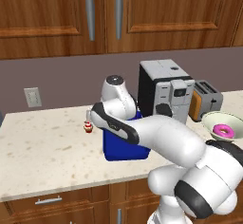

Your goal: Place the bowl with donut and the cupcake onto the tray.

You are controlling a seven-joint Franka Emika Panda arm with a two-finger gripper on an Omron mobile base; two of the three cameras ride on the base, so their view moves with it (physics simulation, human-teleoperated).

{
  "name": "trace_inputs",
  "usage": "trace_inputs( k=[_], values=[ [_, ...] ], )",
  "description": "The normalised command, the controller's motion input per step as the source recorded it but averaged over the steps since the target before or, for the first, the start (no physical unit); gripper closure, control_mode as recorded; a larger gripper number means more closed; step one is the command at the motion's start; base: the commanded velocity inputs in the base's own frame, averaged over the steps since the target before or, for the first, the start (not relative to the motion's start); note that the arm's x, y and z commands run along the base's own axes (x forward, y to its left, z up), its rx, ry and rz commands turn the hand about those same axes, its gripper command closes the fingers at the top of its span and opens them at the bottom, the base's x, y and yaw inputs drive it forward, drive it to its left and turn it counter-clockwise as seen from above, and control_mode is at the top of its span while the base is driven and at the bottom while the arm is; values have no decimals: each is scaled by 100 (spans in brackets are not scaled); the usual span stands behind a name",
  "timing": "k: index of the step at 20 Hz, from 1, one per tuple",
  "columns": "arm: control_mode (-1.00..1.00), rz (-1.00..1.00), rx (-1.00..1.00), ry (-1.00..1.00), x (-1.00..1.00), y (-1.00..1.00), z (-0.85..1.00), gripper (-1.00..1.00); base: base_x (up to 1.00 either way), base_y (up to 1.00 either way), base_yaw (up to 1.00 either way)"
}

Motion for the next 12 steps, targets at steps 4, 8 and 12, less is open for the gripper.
trace_inputs(
  k=[4,8,12],
  values=[
    [-100,0,0,0,34,23,-25,-100,0,0,0],
    [-100,0,0,0,32,25,-25,-100,0,0,0],
    [-100,0,0,0,32,24,-25,-100,0,0,0]
  ],
)
